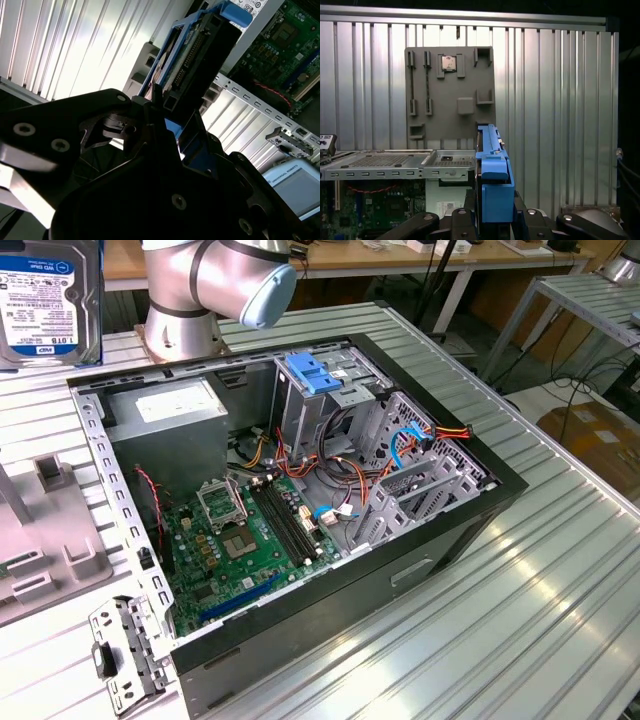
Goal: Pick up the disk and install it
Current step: 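Pick up the disk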
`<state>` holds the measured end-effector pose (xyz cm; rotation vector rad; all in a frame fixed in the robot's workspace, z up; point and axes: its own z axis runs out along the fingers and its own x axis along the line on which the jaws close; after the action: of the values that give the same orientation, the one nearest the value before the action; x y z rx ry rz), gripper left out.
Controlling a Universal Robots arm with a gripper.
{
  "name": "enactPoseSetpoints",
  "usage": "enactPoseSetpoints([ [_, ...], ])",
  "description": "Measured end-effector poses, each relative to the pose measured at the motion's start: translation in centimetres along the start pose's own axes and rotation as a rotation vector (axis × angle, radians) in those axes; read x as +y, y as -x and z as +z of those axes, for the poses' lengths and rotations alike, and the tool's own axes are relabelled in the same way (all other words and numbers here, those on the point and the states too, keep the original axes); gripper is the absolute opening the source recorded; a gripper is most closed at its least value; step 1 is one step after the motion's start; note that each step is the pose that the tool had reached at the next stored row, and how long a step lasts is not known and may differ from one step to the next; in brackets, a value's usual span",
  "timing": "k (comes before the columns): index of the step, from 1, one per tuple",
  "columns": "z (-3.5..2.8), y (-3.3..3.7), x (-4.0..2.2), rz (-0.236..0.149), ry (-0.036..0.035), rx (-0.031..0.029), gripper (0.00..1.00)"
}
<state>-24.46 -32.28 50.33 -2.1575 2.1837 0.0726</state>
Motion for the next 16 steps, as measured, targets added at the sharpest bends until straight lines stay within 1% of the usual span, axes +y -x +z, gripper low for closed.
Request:
enactPoseSetpoints([
  [2,0.0,-0.02,-0.54,0.0,0.0001,0.0001,0.37],
  [4,0.01,-0.03,-0.94,0.0,0.0002,0.0001,0.37],
  [14,0.02,-0.08,-2.11,0.0,0.0003,0.0001,0.37],
  [16,0.03,-0.09,-2.45,0.0,0.0003,0.0,0.37],
])
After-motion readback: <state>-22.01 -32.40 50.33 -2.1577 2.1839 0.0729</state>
